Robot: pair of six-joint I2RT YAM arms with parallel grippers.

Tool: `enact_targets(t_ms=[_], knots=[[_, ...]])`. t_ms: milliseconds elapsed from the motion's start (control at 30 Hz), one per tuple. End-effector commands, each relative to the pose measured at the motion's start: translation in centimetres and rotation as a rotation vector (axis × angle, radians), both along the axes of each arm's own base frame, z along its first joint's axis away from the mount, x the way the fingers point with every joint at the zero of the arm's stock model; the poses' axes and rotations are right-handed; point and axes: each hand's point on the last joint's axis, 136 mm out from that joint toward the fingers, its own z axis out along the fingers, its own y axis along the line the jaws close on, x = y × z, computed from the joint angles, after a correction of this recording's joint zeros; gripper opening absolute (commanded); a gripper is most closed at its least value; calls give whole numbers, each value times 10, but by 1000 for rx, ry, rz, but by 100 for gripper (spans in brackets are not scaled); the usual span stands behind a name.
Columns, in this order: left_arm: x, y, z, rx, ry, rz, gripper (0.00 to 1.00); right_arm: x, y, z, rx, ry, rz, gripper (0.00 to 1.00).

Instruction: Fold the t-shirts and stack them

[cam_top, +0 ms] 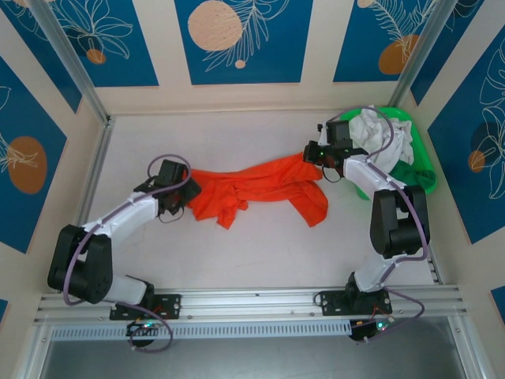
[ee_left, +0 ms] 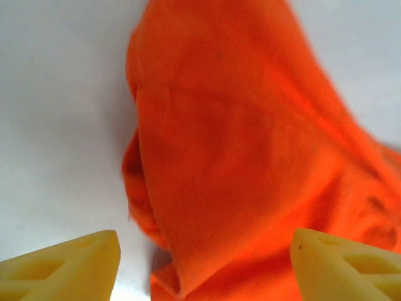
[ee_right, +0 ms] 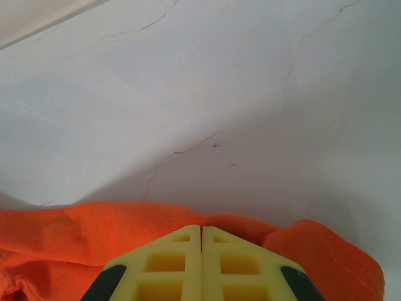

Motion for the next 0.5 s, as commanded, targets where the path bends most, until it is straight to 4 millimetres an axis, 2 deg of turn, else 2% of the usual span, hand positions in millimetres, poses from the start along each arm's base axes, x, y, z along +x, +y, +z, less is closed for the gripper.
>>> enact_targets(t_ms=[0, 100, 267, 400, 467], knots=[[-2, -14, -3, -133, 12, 74, 66, -1, -1, 9, 29, -23, 1, 0], [4, -17, -8, -134, 19, 63, 61, -1, 1, 8, 41, -21, 3, 0], [11, -24, -11, -149, 20, 45, 44, -2, -1, 6, 40, -15, -3, 0], [12, -25, -14, -147, 26, 40, 36, -4, 0, 4, 45, -10, -3, 0], [12, -24, -14, -139, 25, 40, 26, -4, -1, 4, 47, -9, -4, 0]])
